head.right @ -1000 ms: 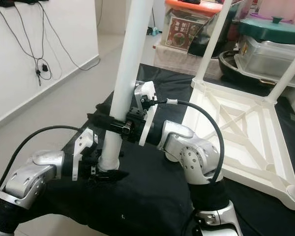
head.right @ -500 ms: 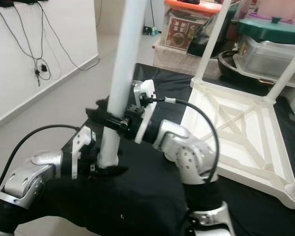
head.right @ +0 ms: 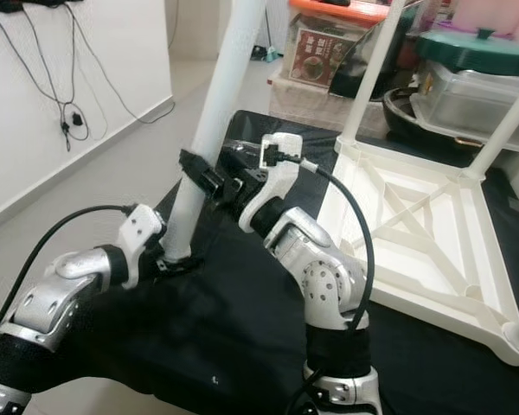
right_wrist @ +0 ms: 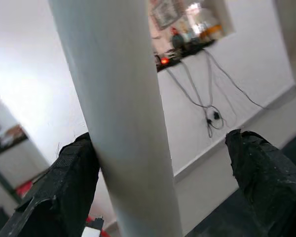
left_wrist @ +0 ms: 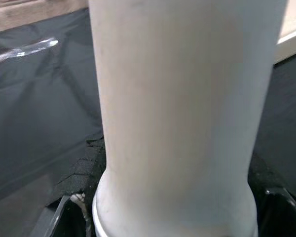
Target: Building children table
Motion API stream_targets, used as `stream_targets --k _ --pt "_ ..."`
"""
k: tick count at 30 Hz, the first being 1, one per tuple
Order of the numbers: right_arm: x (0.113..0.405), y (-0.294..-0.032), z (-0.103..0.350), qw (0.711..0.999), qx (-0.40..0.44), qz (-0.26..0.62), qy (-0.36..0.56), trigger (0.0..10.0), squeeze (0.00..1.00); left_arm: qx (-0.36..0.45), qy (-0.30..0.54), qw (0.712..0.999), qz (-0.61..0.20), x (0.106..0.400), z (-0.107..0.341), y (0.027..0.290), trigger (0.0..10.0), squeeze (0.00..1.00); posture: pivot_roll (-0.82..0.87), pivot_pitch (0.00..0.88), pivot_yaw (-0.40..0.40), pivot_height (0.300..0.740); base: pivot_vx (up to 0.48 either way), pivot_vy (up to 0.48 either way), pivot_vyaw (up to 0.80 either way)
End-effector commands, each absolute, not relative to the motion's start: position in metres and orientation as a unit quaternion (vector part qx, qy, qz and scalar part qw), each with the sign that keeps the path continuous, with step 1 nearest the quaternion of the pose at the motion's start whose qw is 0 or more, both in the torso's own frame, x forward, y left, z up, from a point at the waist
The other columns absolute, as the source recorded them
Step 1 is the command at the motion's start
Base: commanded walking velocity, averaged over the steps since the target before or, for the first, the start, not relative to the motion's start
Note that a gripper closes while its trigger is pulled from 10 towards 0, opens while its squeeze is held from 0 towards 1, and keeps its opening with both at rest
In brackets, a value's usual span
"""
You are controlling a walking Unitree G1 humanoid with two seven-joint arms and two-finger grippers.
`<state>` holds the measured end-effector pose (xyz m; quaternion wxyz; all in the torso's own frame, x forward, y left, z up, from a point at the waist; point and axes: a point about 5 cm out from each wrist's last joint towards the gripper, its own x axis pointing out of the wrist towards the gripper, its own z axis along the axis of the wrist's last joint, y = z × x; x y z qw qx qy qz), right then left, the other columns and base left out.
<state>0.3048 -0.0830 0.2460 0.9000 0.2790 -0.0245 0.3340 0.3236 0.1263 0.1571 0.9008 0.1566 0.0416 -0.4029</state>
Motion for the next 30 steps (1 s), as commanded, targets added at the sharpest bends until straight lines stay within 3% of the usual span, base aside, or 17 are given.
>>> stream_targets --k 1,7,8,12,17,22,30 --pt "0.302 -0.082 0.235 0.900 0.307 0.309 0.006 10.0 0.00 0.185 0.032 0.911 -0.367 0.331 0.159 0.123 10.0 0.00 0.09 0.000 -0.081 0.740 0.000 0.000 0.00" --pt "0.296 -0.067 0.223 0.892 0.337 0.300 0.036 10.0 0.00 0.199 0.021 0.925 -0.322 0.342 0.159 0.107 10.0 0.00 0.09 0.000 -0.078 0.740 0.000 0.000 0.00" --pt "0.296 -0.062 0.220 0.892 0.341 0.294 0.042 10.0 0.00 0.197 0.013 0.919 -0.341 0.340 0.159 0.091 10.0 0.00 0.09 0.000 -0.078 0.740 0.000 0.000 0.00" --pt "0.301 -0.062 0.218 0.898 0.341 0.274 0.045 10.0 0.00 0.210 0.003 0.904 -0.372 0.335 0.156 0.068 10.0 0.00 0.09 0.000 -0.079 0.740 0.000 0.000 0.00" --pt "0.312 -0.069 0.218 0.911 0.349 0.218 0.036 10.0 0.00 0.224 0.008 0.892 -0.393 0.329 0.147 0.054 10.0 0.00 0.09 0.000 -0.078 0.740 0.000 0.000 0.00" --pt "0.323 -0.088 0.218 0.916 0.382 0.123 0.023 10.0 0.00 0.232 0.024 0.897 -0.376 0.329 0.137 0.052 10.0 0.00 0.09 0.000 -0.075 0.740 0.000 0.000 0.00" --pt "0.327 -0.101 0.215 0.911 0.409 0.057 0.018 10.0 0.00 0.241 0.038 0.912 -0.329 0.333 0.130 0.058 10.0 0.00 0.09 0.000 -0.072 0.740 0.000 0.000 0.00"
